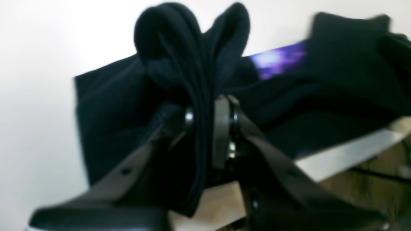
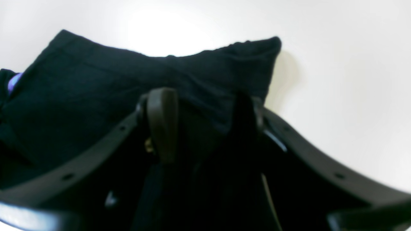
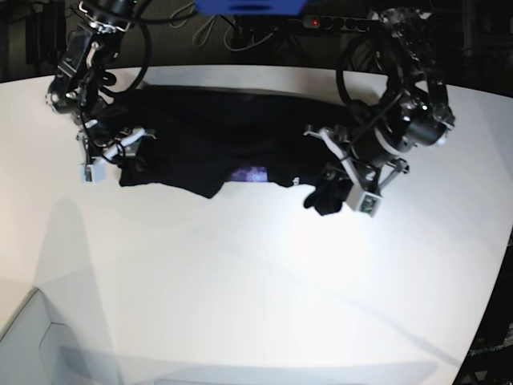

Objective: Layout the t-shirt on the table in an organized manner, then fold the t-shirt properly
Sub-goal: 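Carry the strip end with the left gripper toward the right gripper, folding it over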

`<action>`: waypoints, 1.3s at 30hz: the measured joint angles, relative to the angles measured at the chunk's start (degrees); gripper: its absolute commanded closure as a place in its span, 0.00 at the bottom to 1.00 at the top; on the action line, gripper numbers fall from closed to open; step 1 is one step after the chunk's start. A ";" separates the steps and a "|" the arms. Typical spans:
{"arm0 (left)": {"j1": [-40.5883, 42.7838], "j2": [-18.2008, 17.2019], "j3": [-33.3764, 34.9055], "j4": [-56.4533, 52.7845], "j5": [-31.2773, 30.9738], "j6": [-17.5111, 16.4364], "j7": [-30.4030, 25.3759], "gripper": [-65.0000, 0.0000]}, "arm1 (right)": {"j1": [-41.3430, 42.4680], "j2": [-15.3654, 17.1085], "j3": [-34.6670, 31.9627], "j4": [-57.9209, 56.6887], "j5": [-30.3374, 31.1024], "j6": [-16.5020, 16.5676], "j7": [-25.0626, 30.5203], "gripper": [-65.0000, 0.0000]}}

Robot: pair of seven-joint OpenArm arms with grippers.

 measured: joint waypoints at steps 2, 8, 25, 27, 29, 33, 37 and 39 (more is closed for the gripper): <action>-0.02 0.15 2.97 -0.11 -0.20 0.00 0.02 1.00 | 0.00 0.00 0.00 0.00 0.00 0.02 -0.02 0.58; -0.20 0.33 9.81 -0.35 0.98 0.15 -0.11 1.00 | 0.00 -0.02 0.00 0.00 0.00 0.02 0.00 0.58; 0.26 9.33 11.89 -1.97 20.90 0.15 -0.46 0.91 | -0.02 -0.02 0.00 0.02 0.00 0.00 0.00 0.58; 0.26 9.31 11.89 -2.97 20.96 0.15 -0.39 0.80 | -0.02 -0.02 0.00 0.02 0.00 0.02 0.00 0.58; 0.31 9.31 11.91 -3.34 20.96 0.15 -0.35 0.74 | -0.02 -0.02 0.00 0.02 0.00 0.00 0.00 0.58; 0.85 9.05 16.37 -3.21 20.70 -0.09 -0.46 0.74 | -0.04 -0.02 0.00 0.02 0.00 0.02 0.00 0.58; 1.33 8.98 17.99 -3.06 17.20 -0.17 -0.09 0.73 | -0.04 -0.02 0.00 0.02 0.02 0.02 0.00 0.58; 1.22 8.83 17.99 -2.95 12.57 -0.28 -0.39 0.73 | -0.04 -0.02 0.00 0.02 0.00 0.00 0.00 0.58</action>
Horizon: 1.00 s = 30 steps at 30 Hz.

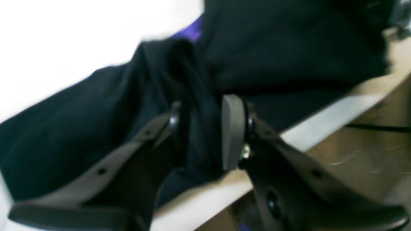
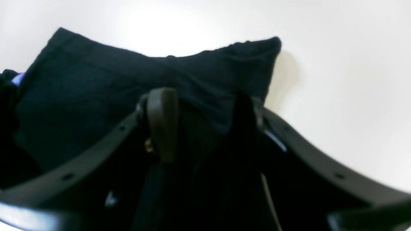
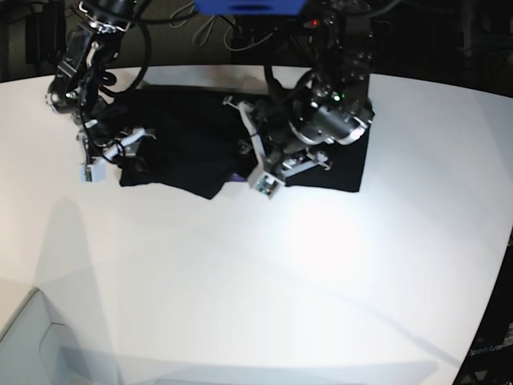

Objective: Layout the t-shirt on the table in an organized manner, then fold the t-shirt properly
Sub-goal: 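Carry the strip end with the left gripper toward the right gripper, folding it over, then release the folded end with the left gripper and move it back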

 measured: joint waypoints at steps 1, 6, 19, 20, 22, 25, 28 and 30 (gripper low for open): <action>0.02 -0.55 0.02 0.07 -1.77 0.22 -0.28 0.73 | 0.00 0.00 0.00 0.00 0.00 0.02 0.00 0.58; -0.15 -3.34 -2.58 0.46 -6.49 0.24 0.42 0.63 | -0.02 0.00 0.00 0.00 0.00 0.00 0.00 0.58; -4.94 -15.74 -30.47 -6.71 -12.50 0.09 0.11 0.83 | -0.15 -0.48 -0.02 5.60 -0.79 0.02 -1.09 0.58; -5.86 -17.05 -30.47 -9.14 -14.10 -0.02 -0.04 0.85 | -0.15 -0.61 0.02 6.60 -0.92 -0.02 -1.03 0.58; -7.69 -18.78 -30.29 -13.33 -15.19 -0.02 -0.04 0.91 | -0.15 -0.46 0.11 7.96 -0.98 0.00 -0.94 0.58; -8.20 -19.67 -30.53 -16.85 -15.61 -0.04 -0.35 1.00 | -0.46 -0.50 0.11 9.49 -0.72 0.02 -1.70 0.58; -8.07 -19.82 -30.53 -18.69 -15.34 -0.04 0.00 1.00 | -0.44 -0.17 0.24 9.49 -1.03 0.04 -6.78 0.59; -8.11 -19.82 -30.12 -19.04 -15.41 -0.04 -1.75 1.00 | -0.39 -0.13 0.28 9.49 -1.05 0.02 -7.87 0.59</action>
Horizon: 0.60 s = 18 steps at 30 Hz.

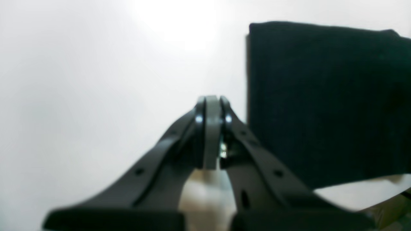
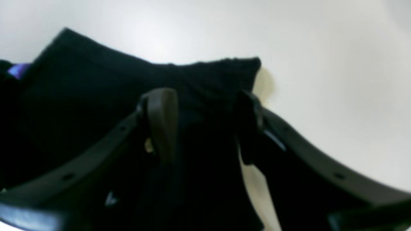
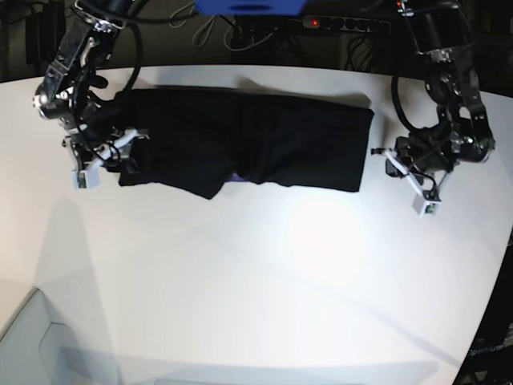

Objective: Layout the t-shirt on the table in an organized manner, then fold the t-shirt properly
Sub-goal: 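Release the folded end with the left gripper and move it back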

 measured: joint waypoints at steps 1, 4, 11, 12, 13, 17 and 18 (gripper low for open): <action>0.02 0.09 0.02 0.00 -0.04 0.02 -0.94 1.00 | 0.09 0.00 0.02 0.00 0.02 0.00 -0.09 0.59; 0.02 0.15 0.00 0.00 0.00 0.07 -1.55 1.00 | 0.09 -0.02 0.09 0.00 0.13 0.00 -0.13 0.58; 0.17 -0.20 -0.04 -3.93 -0.02 0.02 -2.12 1.00 | -0.92 -0.46 0.20 0.92 0.39 0.00 -0.04 0.45; 0.20 -0.66 0.02 -4.17 -0.02 0.02 -2.08 1.00 | -1.42 -0.79 0.22 1.42 0.35 0.00 0.04 0.42; 0.22 -0.94 0.00 -4.20 0.00 0.04 -2.14 1.00 | -1.84 -0.96 0.22 1.60 0.26 0.00 -0.07 0.39; 0.20 -1.11 -0.11 -4.37 -0.02 0.04 -2.16 1.00 | -3.15 -1.62 0.22 1.86 0.39 0.02 -0.57 0.35; 0.20 -1.07 -0.11 -4.39 -0.02 0.02 -2.14 1.00 | -3.43 -1.60 0.22 1.86 0.26 0.02 -0.52 0.35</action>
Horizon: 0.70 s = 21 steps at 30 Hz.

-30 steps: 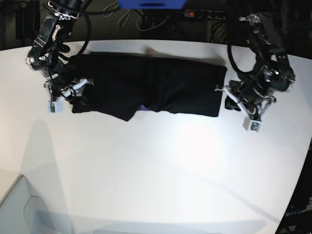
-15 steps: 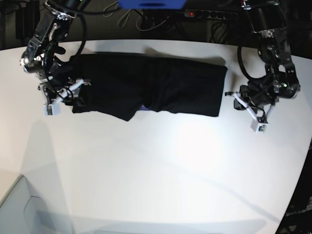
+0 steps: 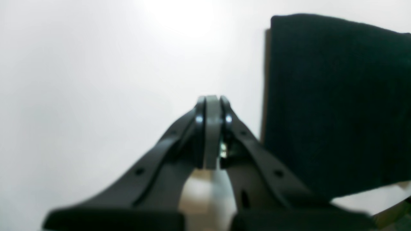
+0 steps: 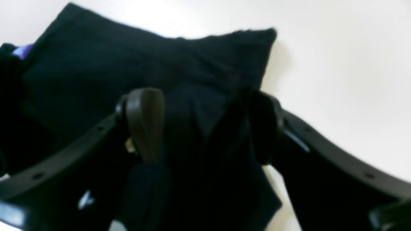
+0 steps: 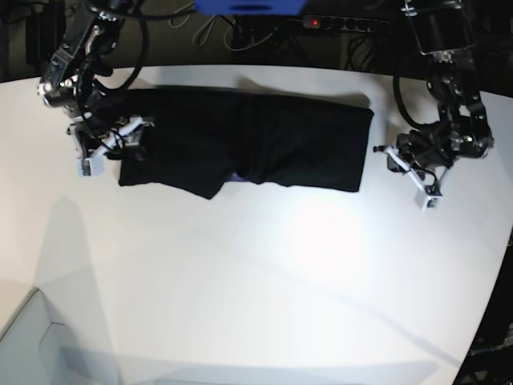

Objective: Layout the t-shirt on the table in an organized manner, then fold the t-shirt properly
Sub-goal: 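Release the folded end with the left gripper and move it back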

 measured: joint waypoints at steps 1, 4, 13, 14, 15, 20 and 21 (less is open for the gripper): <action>0.02 0.00 -0.04 0.00 0.02 0.00 0.00 1.00 | -0.35 0.02 0.00 0.00 0.11 0.00 0.20 0.35; -0.02 -0.02 -0.22 0.00 -0.04 0.02 -0.04 1.00 | -1.44 0.00 -0.02 -0.04 -0.11 0.00 -0.02 0.35; 0.02 -0.04 -0.22 0.00 0.00 0.00 0.00 1.00 | -1.73 0.31 -0.20 -5.53 2.29 -0.04 3.28 0.35; 0.02 -0.04 -0.22 0.00 0.02 0.00 -0.02 1.00 | -1.73 0.31 -0.11 -6.10 2.54 -0.04 3.76 0.35; 0.00 -0.02 -0.22 0.00 0.00 0.00 -0.02 1.00 | -1.70 0.31 -0.11 -6.49 2.84 0.02 4.15 0.35; 0.17 -0.02 -0.24 0.00 -0.02 0.00 -0.02 1.00 | -1.25 -0.61 0.15 -6.86 2.86 0.02 4.24 0.36; 0.17 -0.02 -0.26 0.00 0.00 0.00 -0.02 1.00 | -1.22 -0.85 0.20 -6.84 2.89 0.02 4.44 0.38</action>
